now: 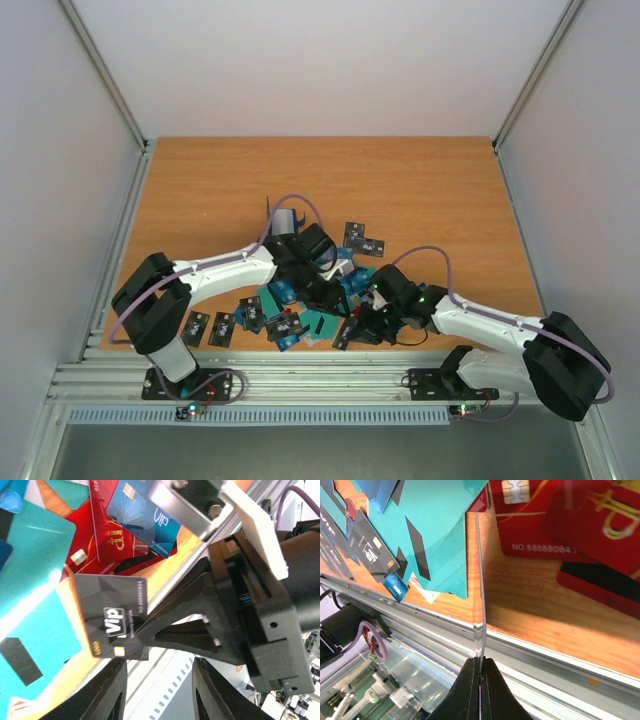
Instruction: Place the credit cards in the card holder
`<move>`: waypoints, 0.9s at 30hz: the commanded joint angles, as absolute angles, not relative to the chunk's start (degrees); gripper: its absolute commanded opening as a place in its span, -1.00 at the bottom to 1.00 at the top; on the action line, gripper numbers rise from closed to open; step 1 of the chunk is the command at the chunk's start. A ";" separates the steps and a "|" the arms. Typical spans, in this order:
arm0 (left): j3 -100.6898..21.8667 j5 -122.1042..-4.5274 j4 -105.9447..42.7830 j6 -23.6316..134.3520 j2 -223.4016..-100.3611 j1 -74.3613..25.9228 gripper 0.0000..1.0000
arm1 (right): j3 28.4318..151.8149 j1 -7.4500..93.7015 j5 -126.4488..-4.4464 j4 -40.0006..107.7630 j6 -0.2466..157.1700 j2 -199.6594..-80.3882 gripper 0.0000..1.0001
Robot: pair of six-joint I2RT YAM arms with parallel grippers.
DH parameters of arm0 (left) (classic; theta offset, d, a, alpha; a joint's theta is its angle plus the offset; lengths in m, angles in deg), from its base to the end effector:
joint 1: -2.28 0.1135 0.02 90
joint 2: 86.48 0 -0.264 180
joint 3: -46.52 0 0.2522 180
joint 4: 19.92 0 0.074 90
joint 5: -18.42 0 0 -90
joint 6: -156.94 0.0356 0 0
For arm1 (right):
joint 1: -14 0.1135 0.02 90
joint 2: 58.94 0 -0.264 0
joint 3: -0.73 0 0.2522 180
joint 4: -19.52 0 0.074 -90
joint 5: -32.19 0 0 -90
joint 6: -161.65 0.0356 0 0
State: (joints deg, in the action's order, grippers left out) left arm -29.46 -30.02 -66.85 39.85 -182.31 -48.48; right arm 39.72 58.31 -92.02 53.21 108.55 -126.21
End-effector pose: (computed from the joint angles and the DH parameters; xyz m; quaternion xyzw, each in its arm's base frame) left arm 0.1865 -0.2657 0.1980 -0.2577 -0.8817 0.3886 0.0720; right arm 0.1210 0.1461 0.1462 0.1310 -0.9208 -0.3673 0.0100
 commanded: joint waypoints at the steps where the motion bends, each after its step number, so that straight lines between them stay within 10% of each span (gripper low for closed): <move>1: -30.66 -32.54 -69.73 39.46 -179.50 -47.44 -0.23 | 42.41 58.05 -88.11 65.28 105.77 -122.95 -0.97; 27: -34.70 -13.19 -76.10 49.23 -160.53 -22.51 -0.06 | 76.53 48.27 -104.08 76.25 86.21 -121.11 -0.98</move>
